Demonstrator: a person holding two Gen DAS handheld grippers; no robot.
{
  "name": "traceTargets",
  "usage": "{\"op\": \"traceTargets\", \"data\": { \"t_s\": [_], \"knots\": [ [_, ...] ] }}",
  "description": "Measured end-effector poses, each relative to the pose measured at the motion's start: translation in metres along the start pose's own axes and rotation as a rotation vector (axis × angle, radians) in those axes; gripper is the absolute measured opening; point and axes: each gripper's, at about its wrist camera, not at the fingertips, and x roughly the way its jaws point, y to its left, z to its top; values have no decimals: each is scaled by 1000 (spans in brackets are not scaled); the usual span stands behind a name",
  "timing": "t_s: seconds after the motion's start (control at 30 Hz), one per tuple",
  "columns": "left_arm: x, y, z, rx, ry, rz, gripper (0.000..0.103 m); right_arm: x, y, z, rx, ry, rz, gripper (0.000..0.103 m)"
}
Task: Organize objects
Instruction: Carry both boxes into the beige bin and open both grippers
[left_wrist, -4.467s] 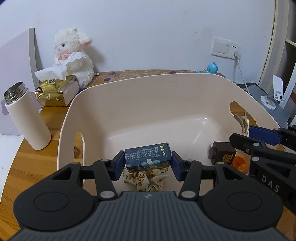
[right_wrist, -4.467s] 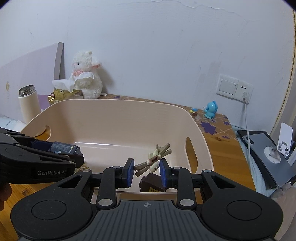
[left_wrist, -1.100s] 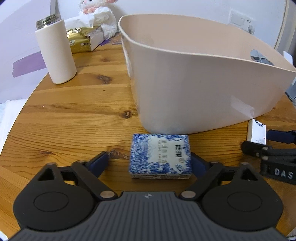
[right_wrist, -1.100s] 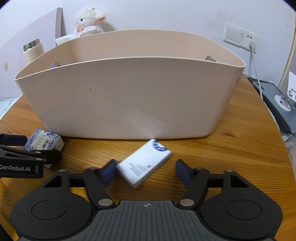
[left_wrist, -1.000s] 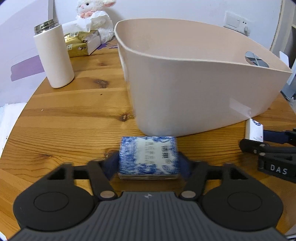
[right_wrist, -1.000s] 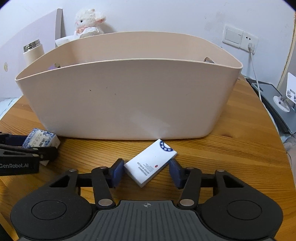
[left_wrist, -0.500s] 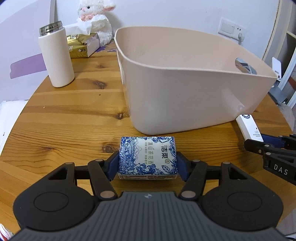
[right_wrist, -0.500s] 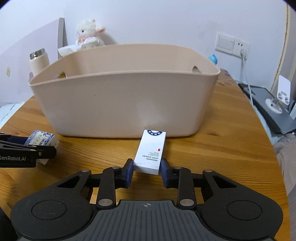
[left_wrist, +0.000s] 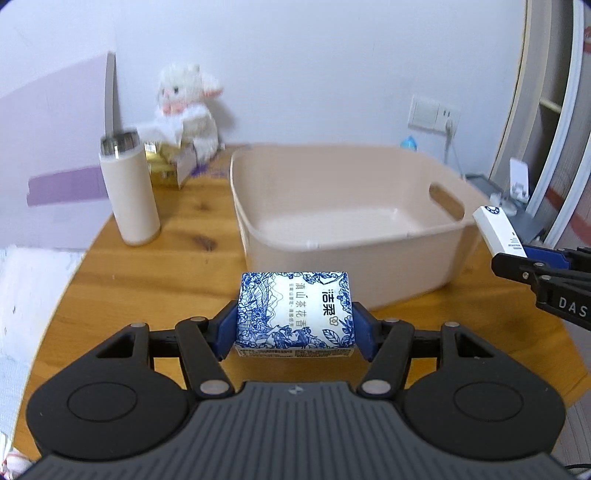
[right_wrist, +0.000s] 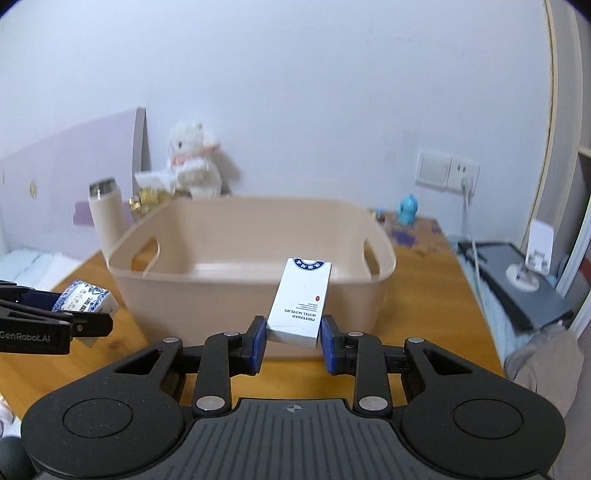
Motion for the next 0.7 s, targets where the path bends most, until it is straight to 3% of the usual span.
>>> {"op": "traceTargets", "data": {
  "t_s": [0.2,0.4,0.53,0.7],
  "knots": [
    [-7,-12,33,33,-89,7,64,1,-1,25,4,-61,-8,29],
    [19,-35,65,83,-131,32,64,22,-6,42,20,-68,-20,29],
    [52,-47,80,82,-97,51,64,40,-9,51,19,-71,-23,29],
    [101,-55,83,67,10,78,64,70,-10,55,40,-21,-24,29]
  ]
}}
